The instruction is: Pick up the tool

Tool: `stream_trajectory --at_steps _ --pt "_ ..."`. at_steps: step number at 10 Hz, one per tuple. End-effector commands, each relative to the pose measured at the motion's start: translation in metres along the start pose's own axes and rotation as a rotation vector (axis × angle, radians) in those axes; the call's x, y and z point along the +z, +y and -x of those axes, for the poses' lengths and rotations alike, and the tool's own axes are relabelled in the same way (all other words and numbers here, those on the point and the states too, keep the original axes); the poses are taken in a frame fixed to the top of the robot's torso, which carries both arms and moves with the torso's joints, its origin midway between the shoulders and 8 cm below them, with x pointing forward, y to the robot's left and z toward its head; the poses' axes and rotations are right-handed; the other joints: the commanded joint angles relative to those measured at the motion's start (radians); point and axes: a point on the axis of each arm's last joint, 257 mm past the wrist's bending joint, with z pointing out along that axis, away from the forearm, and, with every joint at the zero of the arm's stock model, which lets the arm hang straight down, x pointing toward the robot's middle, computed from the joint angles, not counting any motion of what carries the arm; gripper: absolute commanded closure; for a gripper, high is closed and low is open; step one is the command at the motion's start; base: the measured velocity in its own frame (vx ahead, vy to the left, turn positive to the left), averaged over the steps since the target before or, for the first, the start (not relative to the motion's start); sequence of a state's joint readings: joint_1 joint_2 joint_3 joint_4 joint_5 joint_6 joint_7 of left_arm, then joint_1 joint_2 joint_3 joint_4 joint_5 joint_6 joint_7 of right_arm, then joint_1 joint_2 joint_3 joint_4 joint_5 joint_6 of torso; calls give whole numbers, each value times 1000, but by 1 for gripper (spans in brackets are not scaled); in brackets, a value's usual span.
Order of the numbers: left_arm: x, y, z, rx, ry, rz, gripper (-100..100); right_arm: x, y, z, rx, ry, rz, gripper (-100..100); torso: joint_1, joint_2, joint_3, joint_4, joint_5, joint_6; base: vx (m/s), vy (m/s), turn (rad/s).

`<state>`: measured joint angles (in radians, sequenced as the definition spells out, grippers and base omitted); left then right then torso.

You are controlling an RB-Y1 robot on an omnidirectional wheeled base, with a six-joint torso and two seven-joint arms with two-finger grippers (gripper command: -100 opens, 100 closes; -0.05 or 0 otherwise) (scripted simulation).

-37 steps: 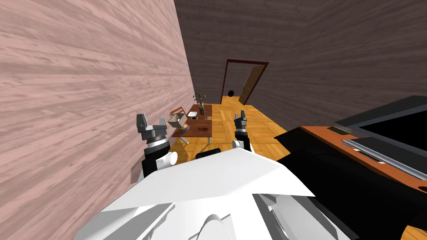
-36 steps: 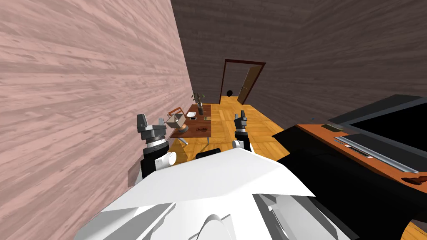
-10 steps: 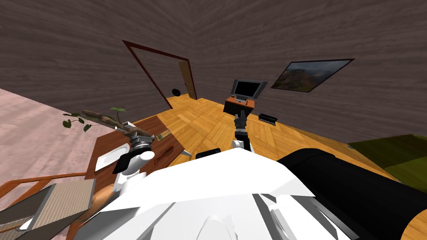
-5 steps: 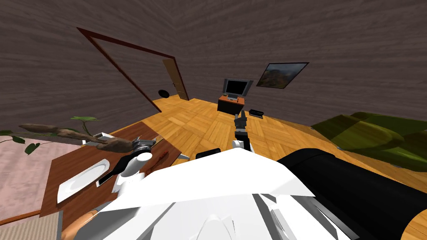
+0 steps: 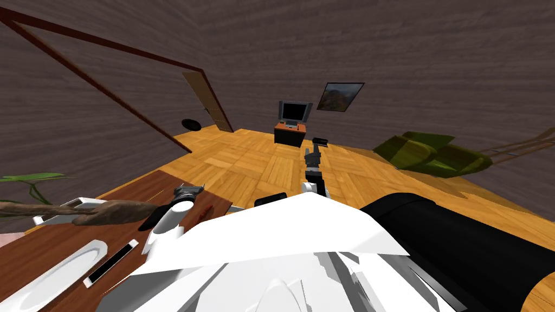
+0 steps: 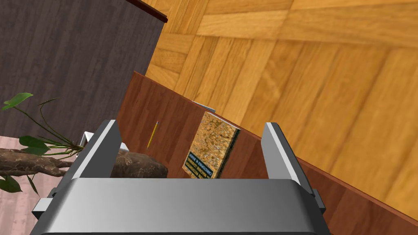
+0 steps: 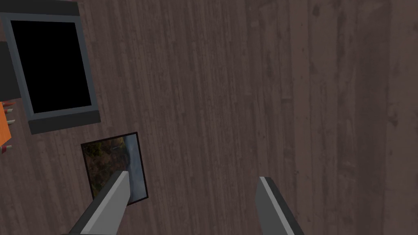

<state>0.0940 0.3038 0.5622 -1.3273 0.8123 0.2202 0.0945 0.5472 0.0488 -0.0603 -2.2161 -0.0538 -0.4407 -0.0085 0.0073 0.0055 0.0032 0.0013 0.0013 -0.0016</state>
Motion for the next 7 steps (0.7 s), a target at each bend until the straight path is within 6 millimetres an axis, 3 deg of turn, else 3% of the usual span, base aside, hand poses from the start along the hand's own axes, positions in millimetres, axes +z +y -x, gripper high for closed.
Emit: stream_trajectory --at_steps 1,4,6,7 --pt "2 16 15 -25 -30 44 -100 0 0 0 0 0 0 0 0 0 0 0 0 0 -75 70 -290" --pt "3 28 32 -58 -60 88 -100 0 0 0 0 0 0 0 -2 -2 -1 -1 0 0 -46 34 -178" --pt "1 49 58 -113 -107 163 -100 0 0 0 0 0 0 0 -1 -2 -1 0 0 0 -80 76 -410" --pt "0 54 64 -116 -120 172 -100 0 0 0 0 0 0 0 2 0 0 0 0 -1 -87 77 -149"
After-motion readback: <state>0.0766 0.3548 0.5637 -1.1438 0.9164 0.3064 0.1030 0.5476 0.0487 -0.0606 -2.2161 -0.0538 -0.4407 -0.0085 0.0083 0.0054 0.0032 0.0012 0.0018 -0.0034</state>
